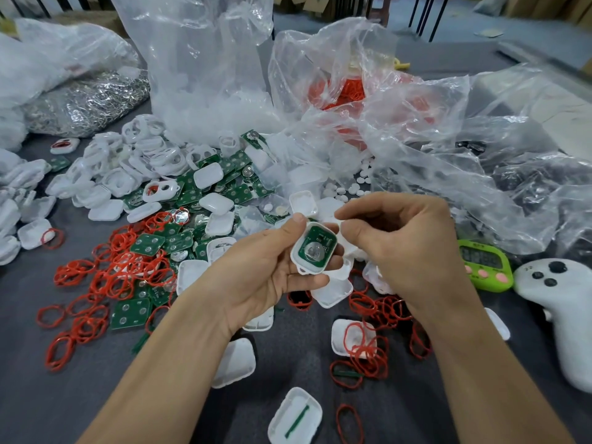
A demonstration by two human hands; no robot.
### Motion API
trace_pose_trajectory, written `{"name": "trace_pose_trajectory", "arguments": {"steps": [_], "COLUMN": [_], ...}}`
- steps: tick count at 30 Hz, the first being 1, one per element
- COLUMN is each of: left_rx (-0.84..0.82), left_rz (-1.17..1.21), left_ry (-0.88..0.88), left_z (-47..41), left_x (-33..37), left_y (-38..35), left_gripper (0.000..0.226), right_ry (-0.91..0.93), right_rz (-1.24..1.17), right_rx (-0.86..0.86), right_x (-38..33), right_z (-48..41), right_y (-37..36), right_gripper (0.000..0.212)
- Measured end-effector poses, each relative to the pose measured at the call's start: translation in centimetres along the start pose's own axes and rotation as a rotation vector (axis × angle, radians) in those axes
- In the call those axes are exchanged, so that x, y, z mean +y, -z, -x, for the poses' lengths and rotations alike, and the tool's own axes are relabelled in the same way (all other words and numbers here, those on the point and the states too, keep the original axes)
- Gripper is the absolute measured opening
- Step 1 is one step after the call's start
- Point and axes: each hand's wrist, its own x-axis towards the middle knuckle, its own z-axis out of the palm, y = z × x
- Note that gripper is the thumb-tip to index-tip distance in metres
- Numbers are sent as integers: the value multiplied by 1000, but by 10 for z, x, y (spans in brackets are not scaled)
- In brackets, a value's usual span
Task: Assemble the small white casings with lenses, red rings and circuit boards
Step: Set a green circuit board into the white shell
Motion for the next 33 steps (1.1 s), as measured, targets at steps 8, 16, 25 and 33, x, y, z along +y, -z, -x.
{"name": "trace_pose_trajectory", "arguments": {"steps": [8,16,25,33], "left_rx": [20,10,0,19], "left_rz": [-16,-19,-15,37], "left_ry": [-1,-20,-37,-48], "left_z": [0,-1,-1,-3], "left_x": [0,-2,-2,-3], "left_y": [3,3,2,4], "left_gripper": [38,37,36,37], "right_ry": [-96,-141,-225,-303], "right_rz": [118,45,-101,-179], "right_rx": [-200,-283,-282,-301], "right_x": [2,4,10,13], "right_z": [0,1,0,0], "right_y": [1,-6,-7,-13], "right_gripper": [48,52,51,36]}}
